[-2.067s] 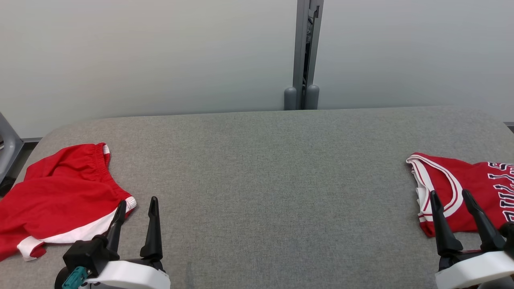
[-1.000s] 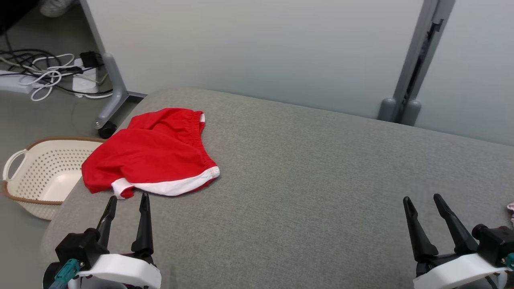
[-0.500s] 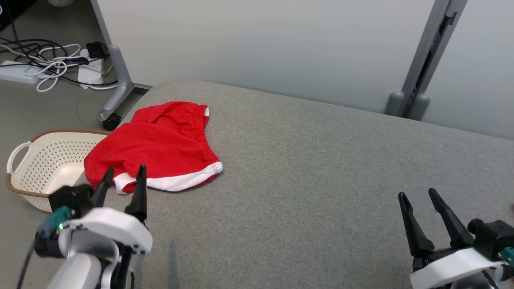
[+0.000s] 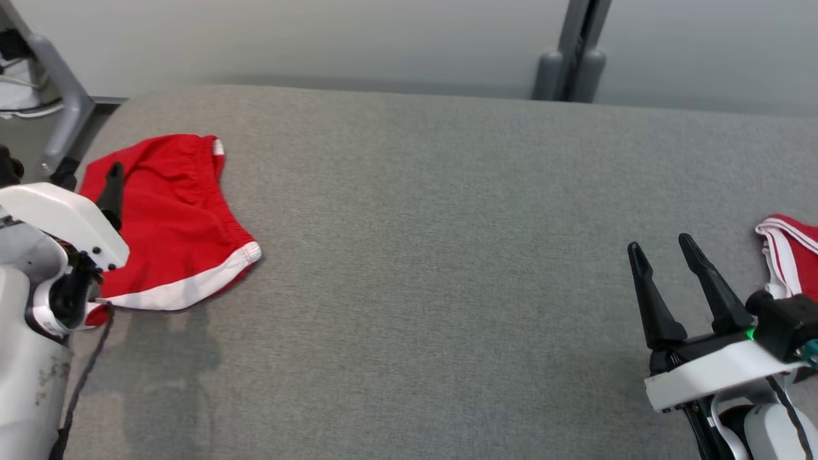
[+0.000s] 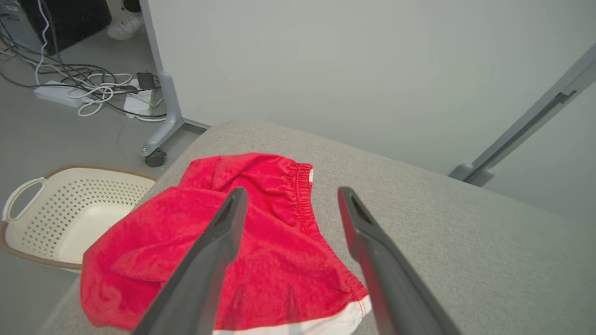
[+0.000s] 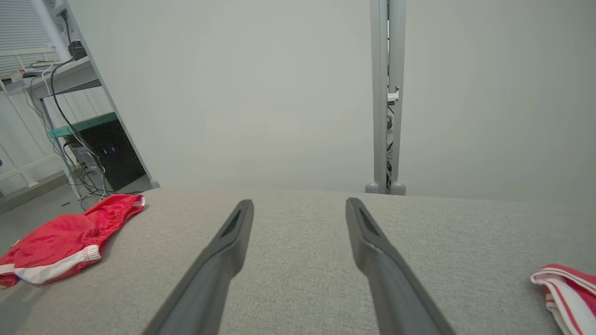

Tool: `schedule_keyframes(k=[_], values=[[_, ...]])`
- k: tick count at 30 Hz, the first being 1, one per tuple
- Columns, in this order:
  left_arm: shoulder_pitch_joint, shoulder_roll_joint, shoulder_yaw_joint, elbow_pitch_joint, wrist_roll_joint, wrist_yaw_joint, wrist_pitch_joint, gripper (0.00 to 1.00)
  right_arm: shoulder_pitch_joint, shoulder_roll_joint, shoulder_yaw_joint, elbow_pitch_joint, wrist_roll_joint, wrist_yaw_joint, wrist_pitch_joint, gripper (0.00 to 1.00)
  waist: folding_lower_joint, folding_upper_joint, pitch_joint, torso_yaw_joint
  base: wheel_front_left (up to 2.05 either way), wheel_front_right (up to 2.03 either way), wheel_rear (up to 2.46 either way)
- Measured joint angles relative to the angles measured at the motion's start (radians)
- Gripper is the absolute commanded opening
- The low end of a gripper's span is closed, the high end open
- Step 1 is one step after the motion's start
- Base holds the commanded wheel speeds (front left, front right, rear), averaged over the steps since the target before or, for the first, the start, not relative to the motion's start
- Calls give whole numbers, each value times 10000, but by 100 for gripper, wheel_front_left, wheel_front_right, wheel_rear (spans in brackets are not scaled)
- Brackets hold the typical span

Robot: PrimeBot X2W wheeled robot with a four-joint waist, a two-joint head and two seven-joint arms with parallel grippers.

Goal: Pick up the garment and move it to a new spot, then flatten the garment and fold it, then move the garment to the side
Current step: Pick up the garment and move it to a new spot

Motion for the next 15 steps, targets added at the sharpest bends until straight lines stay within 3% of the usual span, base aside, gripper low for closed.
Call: schedule_keyframes(k=[7,15], values=[[-1252,280,-69,2046,-148,-389,794,100,-634,-27,169,12,2,2,-125,100,0,0,1146,-970,0,0,0],[-1707,125,-380,4311,-153,-629,1260,100,-1168,-29,378,205,35,2,-422,100,0,0,2241,-1874,0,0,0]])
